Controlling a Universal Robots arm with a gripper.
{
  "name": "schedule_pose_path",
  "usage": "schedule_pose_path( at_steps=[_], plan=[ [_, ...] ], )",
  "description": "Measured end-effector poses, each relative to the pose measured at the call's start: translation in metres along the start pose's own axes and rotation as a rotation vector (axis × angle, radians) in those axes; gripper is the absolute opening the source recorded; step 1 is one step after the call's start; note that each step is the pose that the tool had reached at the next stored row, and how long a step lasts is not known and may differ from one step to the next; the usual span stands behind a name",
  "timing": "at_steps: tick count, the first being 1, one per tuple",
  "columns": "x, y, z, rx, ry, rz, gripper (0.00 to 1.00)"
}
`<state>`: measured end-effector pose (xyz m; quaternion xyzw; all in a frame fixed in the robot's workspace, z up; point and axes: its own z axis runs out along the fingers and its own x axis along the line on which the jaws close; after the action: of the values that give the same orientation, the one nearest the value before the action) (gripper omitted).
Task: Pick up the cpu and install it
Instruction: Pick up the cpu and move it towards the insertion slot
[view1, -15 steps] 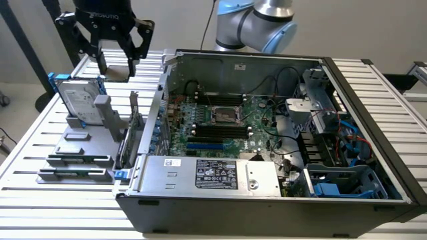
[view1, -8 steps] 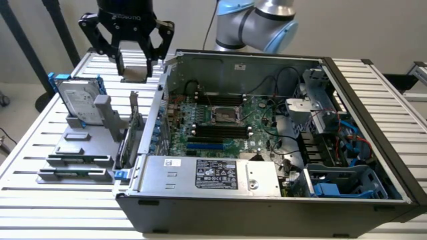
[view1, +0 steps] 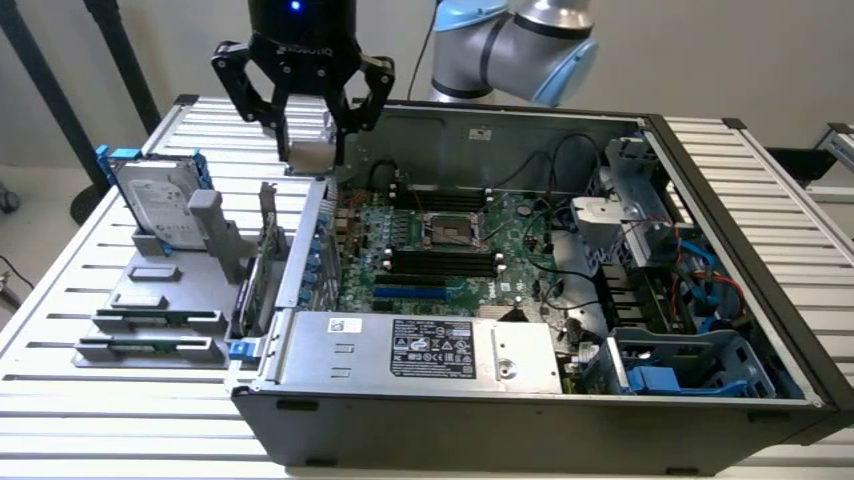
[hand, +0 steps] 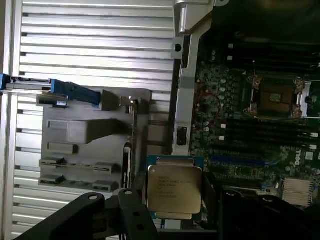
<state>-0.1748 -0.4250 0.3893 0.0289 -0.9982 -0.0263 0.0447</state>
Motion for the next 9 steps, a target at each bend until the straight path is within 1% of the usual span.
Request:
schedule_pose_path(
  at_steps=[9],
  plan=[
    [-0.041, -0.002, 0.0059, 0.0006, 0.0, 0.0, 0.55]
  ],
)
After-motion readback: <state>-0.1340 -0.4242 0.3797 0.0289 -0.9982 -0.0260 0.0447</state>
